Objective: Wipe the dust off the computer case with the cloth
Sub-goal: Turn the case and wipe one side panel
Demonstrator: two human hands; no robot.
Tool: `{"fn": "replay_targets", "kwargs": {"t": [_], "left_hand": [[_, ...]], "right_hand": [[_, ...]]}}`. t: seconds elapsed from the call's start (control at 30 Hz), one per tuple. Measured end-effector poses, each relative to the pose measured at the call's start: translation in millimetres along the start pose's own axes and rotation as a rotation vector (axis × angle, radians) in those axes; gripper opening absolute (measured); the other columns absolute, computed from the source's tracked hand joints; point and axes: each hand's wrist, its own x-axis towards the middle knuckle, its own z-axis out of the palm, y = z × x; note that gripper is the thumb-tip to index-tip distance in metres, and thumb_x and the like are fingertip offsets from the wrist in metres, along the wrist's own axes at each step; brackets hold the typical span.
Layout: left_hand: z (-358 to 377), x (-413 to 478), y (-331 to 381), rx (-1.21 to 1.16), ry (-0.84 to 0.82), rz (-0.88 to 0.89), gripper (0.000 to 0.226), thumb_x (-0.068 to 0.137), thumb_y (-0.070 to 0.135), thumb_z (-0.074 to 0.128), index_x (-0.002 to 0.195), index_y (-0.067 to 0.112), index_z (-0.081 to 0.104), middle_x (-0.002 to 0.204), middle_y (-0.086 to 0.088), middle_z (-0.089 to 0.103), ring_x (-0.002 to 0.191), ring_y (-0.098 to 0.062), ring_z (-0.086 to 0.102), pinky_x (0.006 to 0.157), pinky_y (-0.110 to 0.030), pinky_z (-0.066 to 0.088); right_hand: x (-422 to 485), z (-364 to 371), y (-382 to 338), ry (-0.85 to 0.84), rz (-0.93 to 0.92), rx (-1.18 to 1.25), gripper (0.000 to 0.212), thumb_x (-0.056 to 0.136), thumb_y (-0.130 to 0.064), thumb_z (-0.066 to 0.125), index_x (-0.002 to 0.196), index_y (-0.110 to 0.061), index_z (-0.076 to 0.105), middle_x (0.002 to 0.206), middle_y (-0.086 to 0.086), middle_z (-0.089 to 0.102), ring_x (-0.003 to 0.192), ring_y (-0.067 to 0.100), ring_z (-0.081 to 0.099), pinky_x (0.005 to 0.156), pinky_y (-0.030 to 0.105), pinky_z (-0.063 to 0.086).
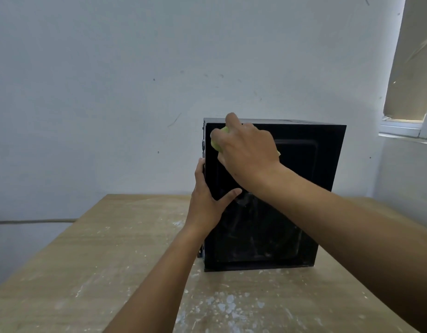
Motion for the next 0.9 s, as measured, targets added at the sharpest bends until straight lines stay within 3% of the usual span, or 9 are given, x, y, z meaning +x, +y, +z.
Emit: {"fn": "replay_targets", "kwargs": {"t": [0.1,0.17,0.3,0.37,0.47,0.53,0.63,0.73,0.9], "left_hand": [[-1.5,2.1,-2.3,0.026,-0.016,0.006,0.094,0.084,0.029,0.076,0.153,0.02,0.012,0.128,0.026,0.042,0.108,0.013,0.049,0.083,-0.006,0.044],[0.0,5.0,-7.5,0.114,-0.021,0.031,0.077,0.089,0.025,0.068,0.149,0.011,0.022,0.117,0.03,0.042,0.09,0.025,0.048,0.069,0.0,0.042],[1.2,8.3,-13.5,0.151,-0.004,0.012,0.078,0.091,0.027,0.067,0.152,0.012,0.019,0.113,0.041,0.039,0.083,0.011,0.055,0.067,-0.001,0.042],[0.4,6.6,-9.6,0.129,-0.008,-0.001,0.078,0.091,0.026,0.067,0.152,0.012,0.02,0.119,0.039,0.039,0.087,0.002,0.056,0.067,-0.001,0.043],[-1.5,2.4,-3.8,0.055,-0.015,0.005,0.088,0.086,0.029,0.073,0.152,0.017,0.015,0.121,0.02,0.05,0.104,-0.002,0.058,0.072,-0.006,0.048],[-1.4,0.6,-1.5,0.014,-0.016,0.003,0.1,0.08,0.036,0.078,0.153,0.022,0.01,0.132,0.02,0.047,0.118,-0.003,0.052,0.089,-0.012,0.046],[-0.7,-0.3,-2.1,0.015,-0.003,0.016,0.107,0.076,0.047,0.078,0.154,0.026,0.008,0.155,0.009,0.032,0.138,-0.013,0.038,0.11,-0.034,0.041],[-0.1,-0.6,-1.9,0.005,0.001,0.02,0.107,0.075,0.05,0.078,0.154,0.029,0.008,0.157,0.007,0.03,0.141,-0.015,0.036,0.112,-0.04,0.039],[-0.5,0.1,-1.6,0.006,0.004,0.011,0.107,0.076,0.046,0.079,0.154,0.025,0.008,0.153,0.006,0.037,0.136,-0.013,0.042,0.106,-0.03,0.043]], "right_hand": [[-8.8,-0.2,-11.8,-0.088,-0.063,-0.006,0.018,0.096,-0.016,0.045,0.111,-0.015,0.054,0.116,0.007,0.044,0.077,0.022,0.048,0.052,0.029,0.029],[-19.2,2.7,-19.7,-0.163,-0.107,0.006,0.022,0.098,-0.019,0.044,0.118,-0.014,0.053,0.122,0.009,0.042,0.087,0.024,0.054,0.058,0.03,0.032],[-34.2,9.9,-26.6,-0.231,-0.129,0.019,0.027,0.101,-0.014,0.039,0.126,-0.012,0.048,0.122,0.009,0.041,0.079,0.022,0.042,0.057,0.03,0.031],[-31.0,8.9,-23.7,-0.229,-0.12,0.021,0.026,0.1,-0.015,0.038,0.123,-0.014,0.051,0.122,0.008,0.042,0.078,0.022,0.041,0.052,0.03,0.027],[-16.3,3.4,-15.3,-0.174,-0.087,0.019,0.021,0.099,-0.015,0.04,0.113,-0.015,0.055,0.118,0.008,0.043,0.08,0.023,0.048,0.055,0.032,0.029],[-2.2,-3.1,-6.6,-0.093,-0.035,0.027,0.015,0.096,-0.015,0.044,0.106,-0.016,0.055,0.112,0.007,0.044,0.074,0.022,0.043,0.05,0.031,0.026],[12.1,-8.8,7.5,0.018,0.021,0.055,0.014,0.095,-0.015,0.048,0.105,-0.016,0.057,0.108,0.005,0.045,0.067,0.021,0.041,0.046,0.027,0.02],[5.5,2.0,15.3,0.058,-0.002,0.117,0.019,0.093,-0.017,0.052,0.111,-0.018,0.058,0.109,0.005,0.047,0.07,0.022,0.049,0.051,0.029,0.031],[-7.0,18.0,11.7,0.125,-0.024,0.12,0.02,0.08,-0.016,0.069,0.101,-0.018,0.067,0.099,0.009,0.056,0.062,0.023,0.054,0.044,0.025,0.029]]}}
